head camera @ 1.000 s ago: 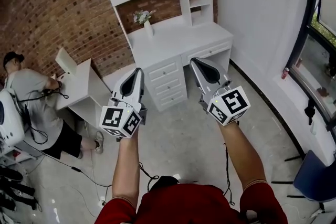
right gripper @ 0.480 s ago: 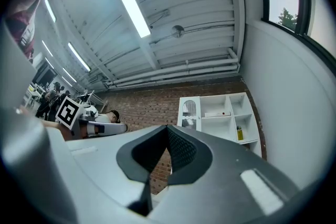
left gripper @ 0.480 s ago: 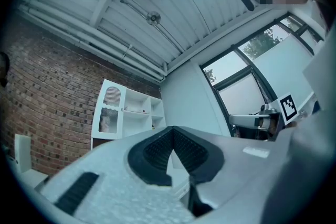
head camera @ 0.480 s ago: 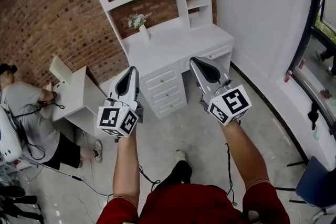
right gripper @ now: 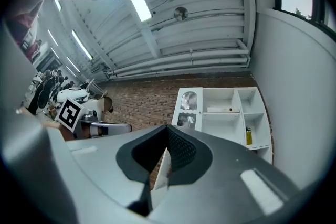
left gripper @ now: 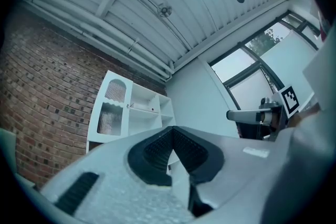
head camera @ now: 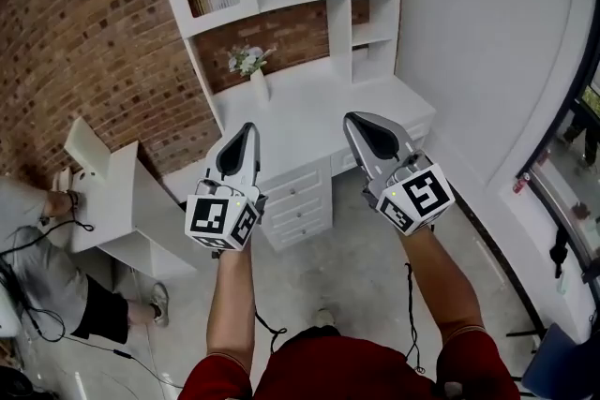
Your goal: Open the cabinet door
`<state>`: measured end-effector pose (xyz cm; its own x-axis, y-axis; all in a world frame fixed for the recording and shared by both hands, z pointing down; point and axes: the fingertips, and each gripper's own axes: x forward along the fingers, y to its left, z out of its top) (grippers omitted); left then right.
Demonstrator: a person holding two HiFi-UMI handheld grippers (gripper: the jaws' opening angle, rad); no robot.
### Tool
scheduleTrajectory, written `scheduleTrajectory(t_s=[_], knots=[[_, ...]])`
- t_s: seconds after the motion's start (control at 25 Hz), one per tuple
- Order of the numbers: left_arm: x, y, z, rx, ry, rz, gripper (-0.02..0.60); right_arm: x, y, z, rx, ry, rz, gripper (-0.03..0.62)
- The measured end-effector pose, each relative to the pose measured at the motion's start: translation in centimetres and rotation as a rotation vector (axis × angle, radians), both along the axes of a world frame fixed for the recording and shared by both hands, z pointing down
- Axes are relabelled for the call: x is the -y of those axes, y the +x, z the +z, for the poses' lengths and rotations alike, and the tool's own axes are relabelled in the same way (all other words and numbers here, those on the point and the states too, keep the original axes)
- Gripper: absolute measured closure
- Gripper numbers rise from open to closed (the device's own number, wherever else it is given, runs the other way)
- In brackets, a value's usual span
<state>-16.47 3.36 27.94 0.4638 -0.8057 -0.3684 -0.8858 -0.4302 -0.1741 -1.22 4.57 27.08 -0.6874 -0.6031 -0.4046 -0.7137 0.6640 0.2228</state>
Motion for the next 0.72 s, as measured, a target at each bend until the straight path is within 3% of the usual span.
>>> scheduleTrajectory(t_s=[0.28,0.72], knots=[[10.5,-2.3,-0.8,0.012,0.008,0.03,0.58,11.3,-2.9,-1.0,0.026,-0.031,0.004,0.582],[19.9,-5.2,-2.0,0.047,0.005,-0.003,0.58,23.0,-5.4,-2.4,0.045,-0.009,-0.033,0.582]])
